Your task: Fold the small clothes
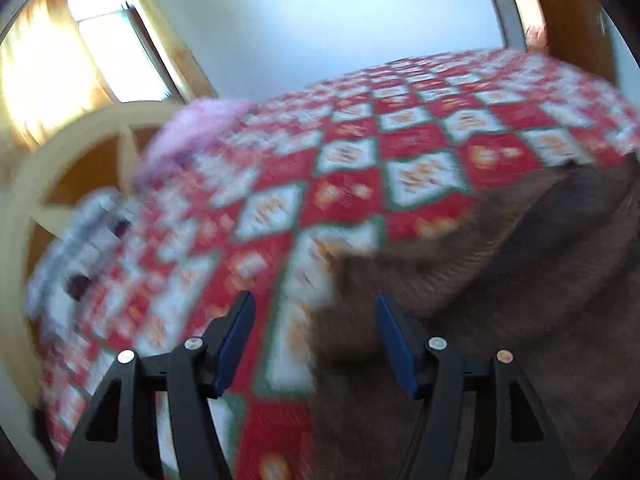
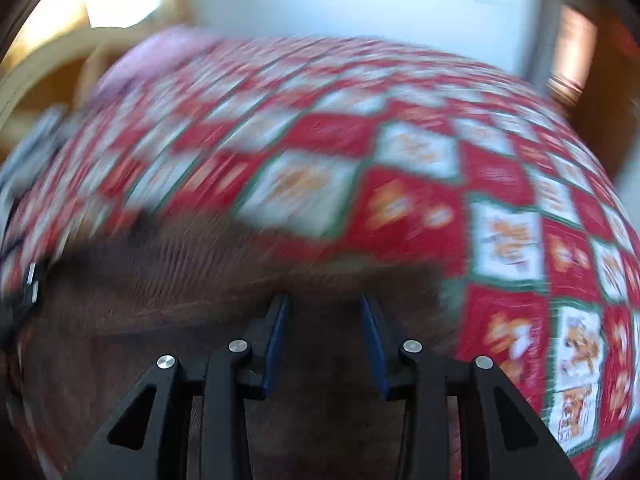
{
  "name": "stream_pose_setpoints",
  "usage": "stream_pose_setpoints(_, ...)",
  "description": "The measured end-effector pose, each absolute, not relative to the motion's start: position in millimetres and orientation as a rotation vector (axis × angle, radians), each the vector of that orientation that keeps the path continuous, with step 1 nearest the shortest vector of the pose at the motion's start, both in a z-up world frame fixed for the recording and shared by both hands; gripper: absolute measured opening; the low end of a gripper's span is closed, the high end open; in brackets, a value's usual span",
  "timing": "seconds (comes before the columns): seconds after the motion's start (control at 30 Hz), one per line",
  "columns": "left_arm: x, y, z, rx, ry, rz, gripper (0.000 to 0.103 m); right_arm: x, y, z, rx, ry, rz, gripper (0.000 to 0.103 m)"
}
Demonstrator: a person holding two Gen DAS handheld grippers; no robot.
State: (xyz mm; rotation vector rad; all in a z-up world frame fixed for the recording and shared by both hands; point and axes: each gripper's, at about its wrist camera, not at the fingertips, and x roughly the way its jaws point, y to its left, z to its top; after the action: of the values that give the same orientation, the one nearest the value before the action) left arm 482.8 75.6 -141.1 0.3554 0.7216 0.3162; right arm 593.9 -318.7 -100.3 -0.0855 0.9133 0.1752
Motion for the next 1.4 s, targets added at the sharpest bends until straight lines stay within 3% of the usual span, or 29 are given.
stream_pose_setpoints(0.13, 495.7, 134.3, -132.5, 0.140, 0.796, 0.435, 0.066, 581.7, -345.7, -85.0, -0.005, 0.869, 0.171, 0.044)
stream_pose_setpoints(0.37, 433.4, 192.4, -139.9, -0.012, 0.813, 0.399, 0.067, 515.5, -389.3, -93.6, 0.009, 0.926, 0.219, 0.044)
stream_pose_setpoints(0.7, 346.1, 143.2, -149.1, -0.126, 0.809, 0.078, 0.064, 433.6, -426.7, -97.6, 0.121, 0.936, 0.246, 0.044)
stream_pose_setpoints(0.93, 338.7, 130.4, -168.2, -0.181, 0.861, -0.005, 0.045, 415.6, -424.8, -105.1, 0.125, 0.953, 0.260, 0.044)
stream_pose_setpoints(1.07, 336.0, 126.0, -164.4, -0.191, 0.839, -0.069, 0.026, 413.1, -420.0, -106.7, 0.121, 0.950, 0.278, 0.044)
stream_pose_setpoints(1.27, 330.6, 117.9, -169.5, -0.173, 0.835, -0.124, 0.025, 410.5, -416.7, -112.0, 0.109, 0.959, 0.275, 0.044)
stream_pose_setpoints(1.33, 328.8, 116.7, -170.4, -0.158, 0.823, -0.133, 0.018, 408.0, -414.1, -113.5, 0.081, 0.961, 0.285, 0.029)
stream_pose_setpoints(1.37, 327.9, 115.9, -170.3, -0.152, 0.823, -0.149, 0.007, 406.8, -412.5, -113.2, 0.069, 0.960, 0.293, 0.018)
stream_pose_setpoints(1.4, 327.0, 115.0, -169.7, -0.138, 0.825, -0.159, 0.006, 404.9, -411.0, -111.2, 0.055, 0.952, 0.293, 0.014)
